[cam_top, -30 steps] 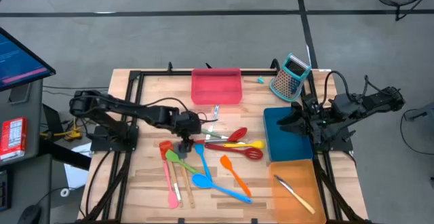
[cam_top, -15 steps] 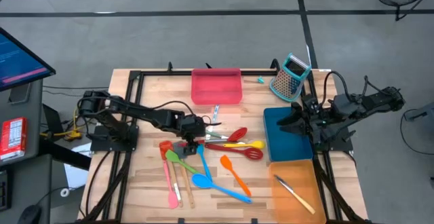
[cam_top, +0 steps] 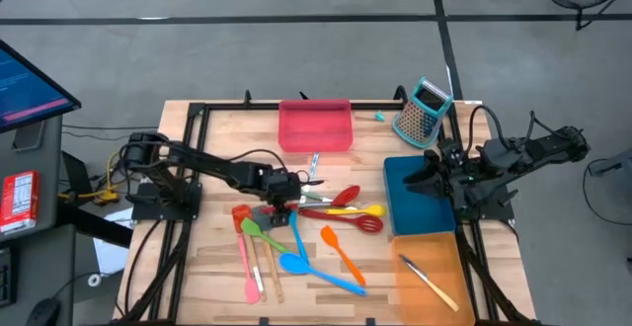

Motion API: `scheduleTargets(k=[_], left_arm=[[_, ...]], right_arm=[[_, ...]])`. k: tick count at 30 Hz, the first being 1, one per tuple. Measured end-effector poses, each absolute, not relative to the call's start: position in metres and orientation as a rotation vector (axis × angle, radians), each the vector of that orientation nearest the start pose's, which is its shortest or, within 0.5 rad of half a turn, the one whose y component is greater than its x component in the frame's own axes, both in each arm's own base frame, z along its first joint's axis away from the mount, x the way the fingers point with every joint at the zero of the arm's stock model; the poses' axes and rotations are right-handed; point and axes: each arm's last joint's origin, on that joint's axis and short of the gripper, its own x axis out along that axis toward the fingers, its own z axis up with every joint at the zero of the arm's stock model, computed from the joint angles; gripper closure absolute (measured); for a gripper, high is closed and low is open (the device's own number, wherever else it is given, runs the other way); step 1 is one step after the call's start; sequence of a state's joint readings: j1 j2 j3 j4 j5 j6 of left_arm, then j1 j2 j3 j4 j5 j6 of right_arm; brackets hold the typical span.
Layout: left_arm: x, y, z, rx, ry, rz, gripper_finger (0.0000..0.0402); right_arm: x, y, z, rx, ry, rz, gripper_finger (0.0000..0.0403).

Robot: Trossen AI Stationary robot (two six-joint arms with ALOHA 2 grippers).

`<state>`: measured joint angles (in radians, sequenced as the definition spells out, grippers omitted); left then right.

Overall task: Pick & Place Kitchen Items
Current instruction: Put the red serving spoon into the red bin

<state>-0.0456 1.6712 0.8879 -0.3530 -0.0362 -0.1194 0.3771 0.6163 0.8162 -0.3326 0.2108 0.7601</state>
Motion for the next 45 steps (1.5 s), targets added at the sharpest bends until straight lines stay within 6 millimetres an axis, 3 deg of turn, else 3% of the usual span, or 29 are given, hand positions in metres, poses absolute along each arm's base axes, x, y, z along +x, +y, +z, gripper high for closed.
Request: scheduleTargets(k=[8,26,31,35,45], left_arm=[[0.304,-0.013,0.141,-0.108,1.156,0.119,0.0163],[0.303,-0.013,0.142,-0.177,1.162,0.117,0.0361],[0.303,-0.013,0.145,-0.233,1.152,0.125,0.0375],[0.299,-0.011,0.157,-0.278,1.122,0.137,0.0375],[0.279,0.009,0.221,-0.383,0.869,0.180,0.0380]], right_arm=[[0.121,0.041,0.350,0.714,0.194,0.105,0.0242],[0.121,0.041,0.350,0.715,0.194,0.105,0.0242],[0.121,0.041,0.350,0.715,0.194,0.105,0.0242],[0.121,0.041,0.350,0.715,0.194,0.105,0.0242],[0.121,0.041,0.350,0.716,0.193,0.105,0.0242]])
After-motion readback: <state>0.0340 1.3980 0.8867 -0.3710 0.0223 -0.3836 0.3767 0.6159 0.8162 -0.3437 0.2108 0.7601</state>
